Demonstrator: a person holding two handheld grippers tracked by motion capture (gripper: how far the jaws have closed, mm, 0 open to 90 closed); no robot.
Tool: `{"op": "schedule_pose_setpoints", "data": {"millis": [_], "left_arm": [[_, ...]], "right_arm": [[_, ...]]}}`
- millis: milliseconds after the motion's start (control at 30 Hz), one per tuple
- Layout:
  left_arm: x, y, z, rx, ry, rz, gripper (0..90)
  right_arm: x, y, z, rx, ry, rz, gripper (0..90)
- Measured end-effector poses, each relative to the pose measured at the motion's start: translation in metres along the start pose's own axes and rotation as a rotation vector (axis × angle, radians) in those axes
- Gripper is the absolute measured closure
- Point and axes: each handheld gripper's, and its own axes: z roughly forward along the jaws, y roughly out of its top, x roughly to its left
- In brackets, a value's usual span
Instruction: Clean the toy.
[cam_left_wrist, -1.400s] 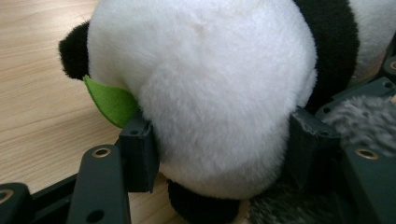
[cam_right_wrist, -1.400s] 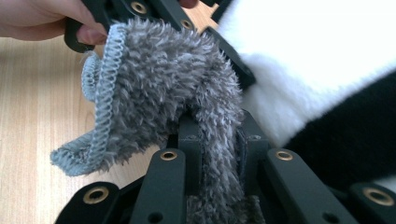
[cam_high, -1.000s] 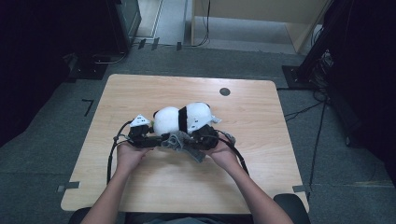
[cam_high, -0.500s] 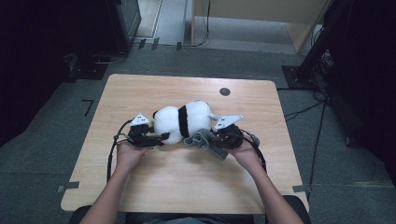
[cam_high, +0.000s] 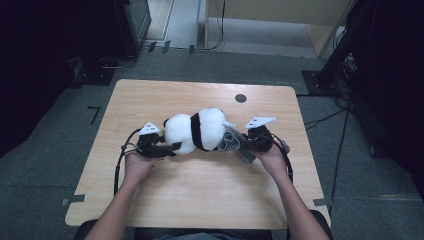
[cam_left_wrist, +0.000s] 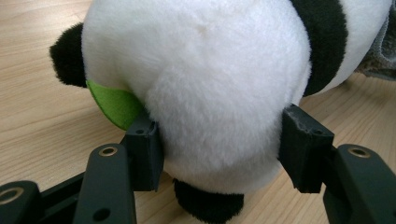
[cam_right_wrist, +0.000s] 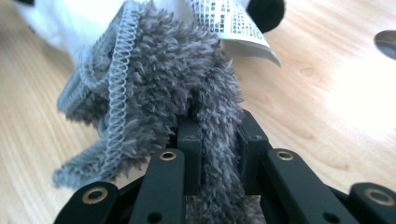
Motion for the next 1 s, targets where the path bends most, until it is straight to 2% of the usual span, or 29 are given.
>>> {"op": "schedule_pose_setpoints", "data": {"millis": [133, 267, 333, 400, 467, 533, 633, 700, 733, 800, 933, 1000], "left_arm": [[-0.001, 0.0, 0.0, -0.002, 0.003, 0.0, 39.9], [-0.001, -0.001, 0.0, -0.006, 0.005, -0.004, 39.7], [-0.001, -0.001, 0.0, -0.005, 0.008, -0.005, 39.6], [-0.001, -0.001, 0.0, -0.005, 0.008, -0.009, 39.6], [-0.001, 0.0, 0.0, -0.011, 0.006, -0.019, 39.6], [-0.002, 0.0, 0.0, -0.018, 0.008, -0.026, 39.7], [-0.006, 0.0, 0.0, -0.018, 0.009, -0.03, 39.6], [-0.009, 0.0, 0.001, -0.013, 0.014, -0.029, 39.2], [-0.01, -0.001, 0.001, -0.014, 0.016, -0.03, 38.7], [-0.01, -0.003, 0.001, -0.022, 0.012, -0.042, 36.8], [-0.006, -0.004, 0.001, -0.031, 0.006, -0.037, 26.8], [-0.004, -0.005, -0.001, -0.031, 0.0, -0.035, 23.6]], "right_arm": [[-0.004, 0.01, -0.002, -0.015, -0.043, 0.006, 76.8], [-0.013, 0.017, -0.007, -0.054, -0.086, 0.067, 76.8], [-0.018, 0.019, -0.011, -0.068, -0.141, 0.093, 76.8], [-0.025, 0.02, -0.016, -0.106, -0.195, 0.148, 76.8], [-0.031, 0.019, -0.019, -0.139, -0.215, 0.22, 77.0], [-0.031, 0.019, -0.015, -0.138, -0.186, 0.243, 77.0], [-0.016, 0.023, -0.003, -0.105, -0.152, 0.178, 76.9], [-0.007, 0.025, 0.006, -0.106, -0.101, 0.166, 77.1], [-0.003, 0.026, 0.012, -0.088, -0.097, 0.153, 77.3], [0.003, 0.027, 0.018, -0.075, -0.119, 0.123, 77.5], [-0.004, 0.023, 0.016, -0.092, -0.1, 0.157, 77.1], [-0.007, 0.021, 0.015, -0.099, -0.098, 0.157, 77.0]]}}
